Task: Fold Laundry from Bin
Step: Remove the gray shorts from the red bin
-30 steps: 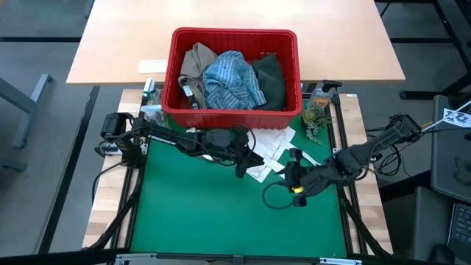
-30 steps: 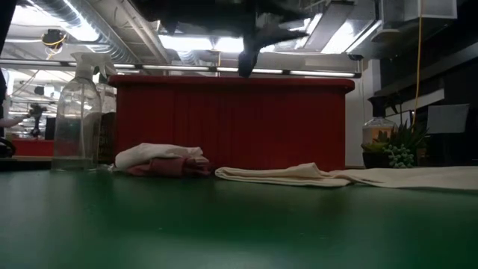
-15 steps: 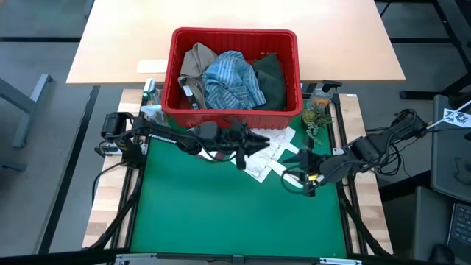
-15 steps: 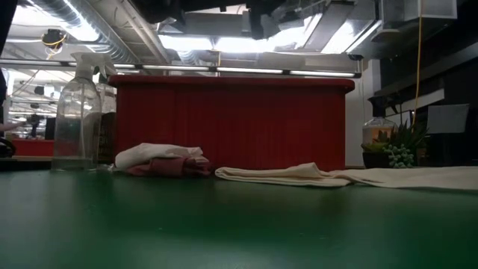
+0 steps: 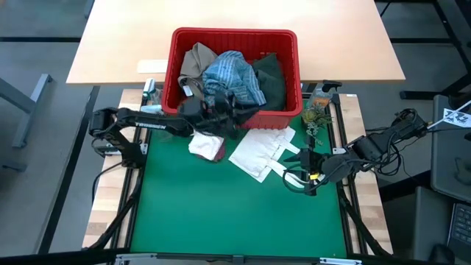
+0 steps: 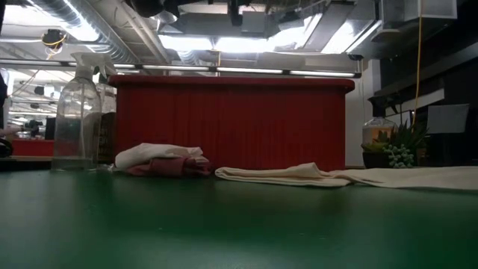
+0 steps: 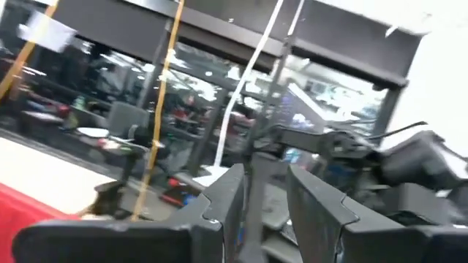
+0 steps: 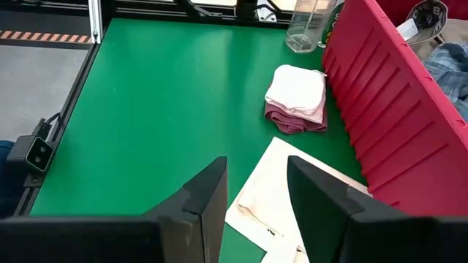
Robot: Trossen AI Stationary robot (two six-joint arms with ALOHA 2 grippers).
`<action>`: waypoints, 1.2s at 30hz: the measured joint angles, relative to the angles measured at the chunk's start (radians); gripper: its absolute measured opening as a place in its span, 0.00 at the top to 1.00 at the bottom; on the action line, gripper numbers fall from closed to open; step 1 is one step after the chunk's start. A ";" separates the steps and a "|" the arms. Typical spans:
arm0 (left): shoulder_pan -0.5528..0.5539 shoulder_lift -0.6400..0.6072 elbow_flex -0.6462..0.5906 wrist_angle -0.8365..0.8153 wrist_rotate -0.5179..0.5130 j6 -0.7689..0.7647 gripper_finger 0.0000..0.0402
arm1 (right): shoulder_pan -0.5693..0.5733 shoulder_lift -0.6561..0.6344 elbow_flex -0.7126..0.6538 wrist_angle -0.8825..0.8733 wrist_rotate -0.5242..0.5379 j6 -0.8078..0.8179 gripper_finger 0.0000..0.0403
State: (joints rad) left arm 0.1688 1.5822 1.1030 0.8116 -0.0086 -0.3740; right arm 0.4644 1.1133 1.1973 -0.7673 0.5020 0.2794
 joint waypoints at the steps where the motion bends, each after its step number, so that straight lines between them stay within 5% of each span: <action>1: 0.014 -0.008 0.000 -0.016 0.000 0.017 0.75 | 0.000 0.000 0.000 0.000 0.000 0.000 0.65; 11: 0.157 -0.092 0.000 -0.281 -0.095 0.132 0.75 | 0.000 0.002 0.000 0.001 0.082 0.000 0.65; 24: 0.503 -0.111 0.000 -0.579 -0.212 0.229 0.75 | 0.000 0.002 0.000 0.002 0.232 -0.001 0.65; 36: 0.623 -0.111 0.000 -0.569 -0.196 0.228 0.75 | -0.153 0.002 0.000 0.004 0.191 -0.001 0.65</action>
State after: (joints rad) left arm 0.7919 1.4708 1.1034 0.2427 -0.2043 -0.1463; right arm 0.3113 1.1156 1.1973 -0.7633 0.6933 0.2784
